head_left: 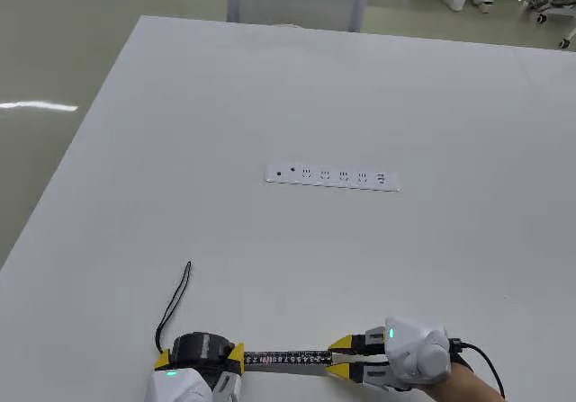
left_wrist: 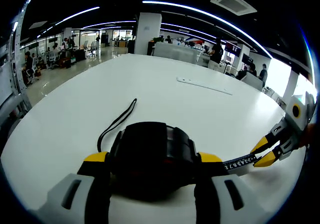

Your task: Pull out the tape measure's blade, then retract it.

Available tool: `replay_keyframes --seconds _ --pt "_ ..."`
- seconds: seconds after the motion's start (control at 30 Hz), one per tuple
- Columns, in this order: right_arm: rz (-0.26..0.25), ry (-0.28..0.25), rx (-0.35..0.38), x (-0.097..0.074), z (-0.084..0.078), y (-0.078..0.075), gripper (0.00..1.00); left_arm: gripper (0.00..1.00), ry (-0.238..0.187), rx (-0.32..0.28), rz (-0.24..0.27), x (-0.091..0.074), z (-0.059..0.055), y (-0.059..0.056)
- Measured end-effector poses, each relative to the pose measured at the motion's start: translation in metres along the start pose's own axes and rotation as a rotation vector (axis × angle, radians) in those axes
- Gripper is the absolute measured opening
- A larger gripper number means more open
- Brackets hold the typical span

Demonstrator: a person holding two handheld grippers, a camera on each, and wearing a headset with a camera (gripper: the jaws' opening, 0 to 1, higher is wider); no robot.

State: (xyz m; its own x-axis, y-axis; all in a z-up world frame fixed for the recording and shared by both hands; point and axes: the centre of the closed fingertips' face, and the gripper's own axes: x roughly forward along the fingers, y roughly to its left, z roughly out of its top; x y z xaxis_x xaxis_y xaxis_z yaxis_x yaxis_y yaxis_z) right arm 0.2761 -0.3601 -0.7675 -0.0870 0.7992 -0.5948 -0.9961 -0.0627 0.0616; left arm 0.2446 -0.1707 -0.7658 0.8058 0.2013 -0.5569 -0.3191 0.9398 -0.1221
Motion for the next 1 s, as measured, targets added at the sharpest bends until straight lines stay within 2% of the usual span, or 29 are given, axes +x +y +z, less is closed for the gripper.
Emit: replay_keyframes --seconds 1.0 --pt "0.009 -0.015 0.000 0.011 0.005 0.001 0.12 0.64 -0.005 -0.045 -0.023 -0.002 0.002 0.000"
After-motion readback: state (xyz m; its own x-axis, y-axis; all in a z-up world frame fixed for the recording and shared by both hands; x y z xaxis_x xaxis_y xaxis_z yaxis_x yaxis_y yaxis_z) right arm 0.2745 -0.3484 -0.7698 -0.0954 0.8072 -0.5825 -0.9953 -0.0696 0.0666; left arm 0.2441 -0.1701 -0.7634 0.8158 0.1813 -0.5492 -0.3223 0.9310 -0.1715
